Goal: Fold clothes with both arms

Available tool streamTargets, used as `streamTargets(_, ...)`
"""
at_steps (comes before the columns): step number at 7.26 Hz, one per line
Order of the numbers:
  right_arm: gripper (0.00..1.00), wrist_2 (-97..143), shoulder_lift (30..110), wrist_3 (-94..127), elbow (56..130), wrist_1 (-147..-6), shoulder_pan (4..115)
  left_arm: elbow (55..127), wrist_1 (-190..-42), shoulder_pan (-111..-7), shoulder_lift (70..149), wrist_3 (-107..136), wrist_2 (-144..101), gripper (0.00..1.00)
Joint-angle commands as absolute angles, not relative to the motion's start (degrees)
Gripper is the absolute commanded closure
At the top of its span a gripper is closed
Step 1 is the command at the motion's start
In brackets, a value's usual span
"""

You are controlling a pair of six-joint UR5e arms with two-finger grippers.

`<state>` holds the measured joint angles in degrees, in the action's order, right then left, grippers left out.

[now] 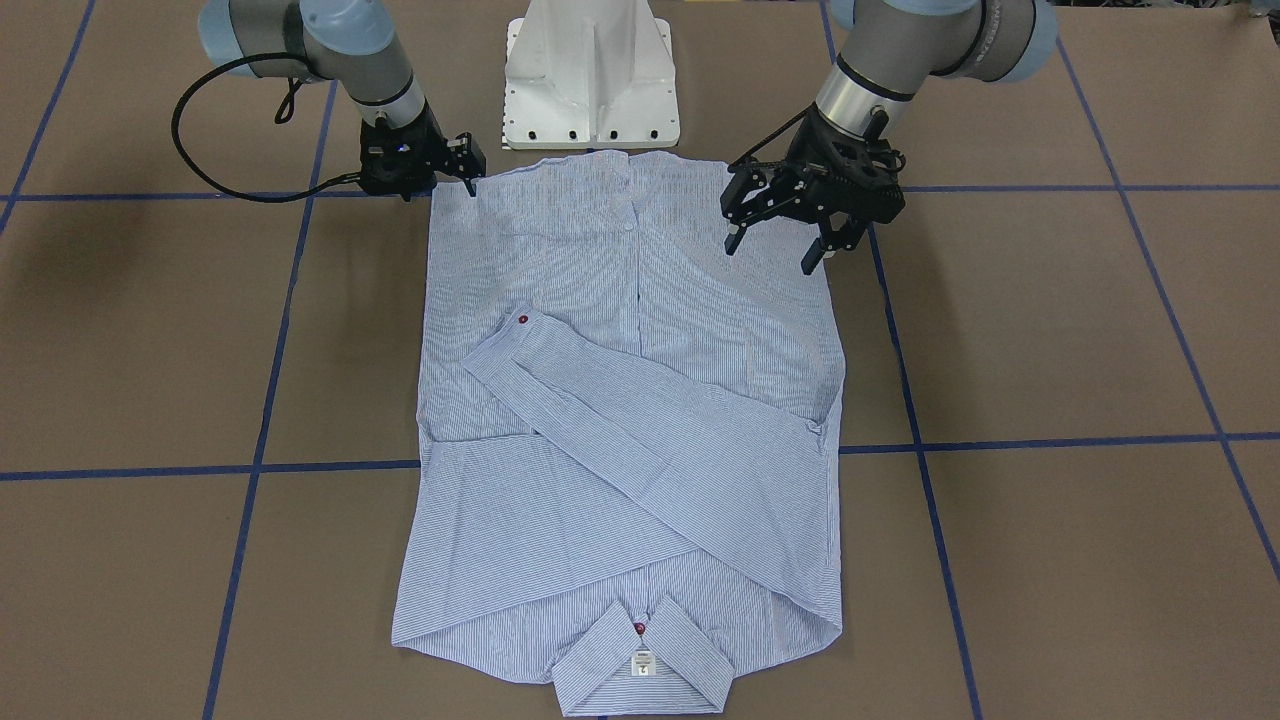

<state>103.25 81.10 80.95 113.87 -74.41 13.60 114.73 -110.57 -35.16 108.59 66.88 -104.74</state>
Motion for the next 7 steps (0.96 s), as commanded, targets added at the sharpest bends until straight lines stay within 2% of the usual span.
streamTargets(1, 0.31, 103.5, 81.1, 80.9, 114.2, -74.4, 13.6, 114.7, -110.6, -35.2, 108.5, 66.9, -104.8, 0.0)
streamTargets(2, 0.39, 103.6, 81.2, 80.9, 114.2, -74.4, 13.6, 114.8, -110.6, -35.2, 108.5, 66.9, -104.9, 0.0)
streamTargets(7, 0.4, 104.0, 81.7, 80.9, 114.6, -74.5, 13.6, 114.8, -110.6, -35.2, 108.6, 66.9, -104.9, 0.0)
